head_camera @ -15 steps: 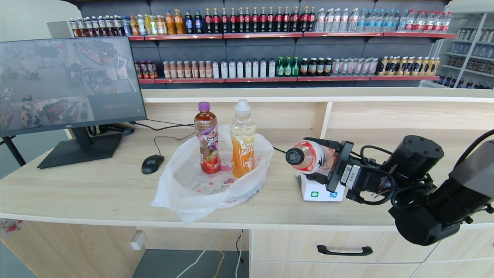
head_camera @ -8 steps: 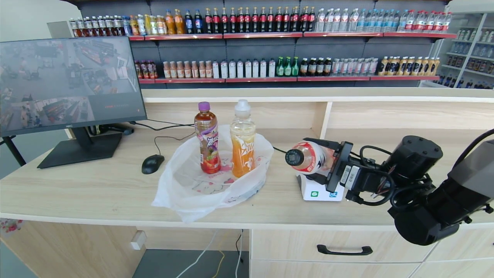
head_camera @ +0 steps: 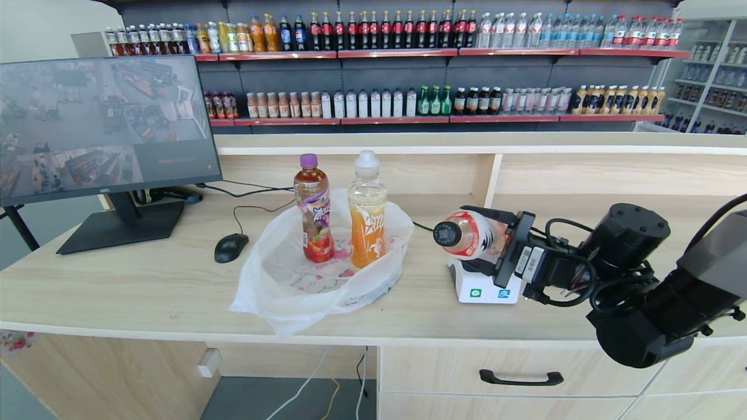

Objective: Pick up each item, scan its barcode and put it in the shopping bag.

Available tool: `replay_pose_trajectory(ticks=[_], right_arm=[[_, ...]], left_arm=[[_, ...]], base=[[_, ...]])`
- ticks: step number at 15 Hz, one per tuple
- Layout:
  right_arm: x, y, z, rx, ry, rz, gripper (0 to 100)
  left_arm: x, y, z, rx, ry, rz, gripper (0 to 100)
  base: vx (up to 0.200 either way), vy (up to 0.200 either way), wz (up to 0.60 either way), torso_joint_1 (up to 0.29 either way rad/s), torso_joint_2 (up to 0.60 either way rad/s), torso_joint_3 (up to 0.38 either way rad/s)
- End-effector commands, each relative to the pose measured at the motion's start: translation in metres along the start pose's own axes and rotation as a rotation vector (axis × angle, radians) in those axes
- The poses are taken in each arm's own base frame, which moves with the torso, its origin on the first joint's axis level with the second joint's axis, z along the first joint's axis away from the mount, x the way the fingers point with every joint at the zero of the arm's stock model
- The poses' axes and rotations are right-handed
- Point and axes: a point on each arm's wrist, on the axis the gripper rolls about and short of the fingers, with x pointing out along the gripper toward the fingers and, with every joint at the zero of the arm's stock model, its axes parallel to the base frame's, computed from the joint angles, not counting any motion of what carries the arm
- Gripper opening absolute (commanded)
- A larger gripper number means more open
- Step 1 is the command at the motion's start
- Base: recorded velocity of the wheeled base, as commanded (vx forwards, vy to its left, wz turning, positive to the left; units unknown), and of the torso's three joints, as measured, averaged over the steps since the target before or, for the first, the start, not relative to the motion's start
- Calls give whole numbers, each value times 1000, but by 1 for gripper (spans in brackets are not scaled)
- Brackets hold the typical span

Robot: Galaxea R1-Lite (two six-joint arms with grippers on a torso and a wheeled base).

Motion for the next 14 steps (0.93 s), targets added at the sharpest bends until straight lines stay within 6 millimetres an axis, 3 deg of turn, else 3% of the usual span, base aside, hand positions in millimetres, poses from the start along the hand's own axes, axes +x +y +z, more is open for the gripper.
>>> replay_pose_trajectory(ticks=[1,9,14], right_arm=[[-4,-8,1,-3,7,-19,0],[-14,-45,46,95,65,-209,0],[-33,-59,90,358,141,-448,0]], left_arm=[[0,0,0,0,-1,0,100],[0,0,0,1,-1,0,100],[0,0,0,0,1,0,100]], base=[[0,0,0,0,0,0],[0,0,0,0,0,0],[0,0,0,0,0,0]])
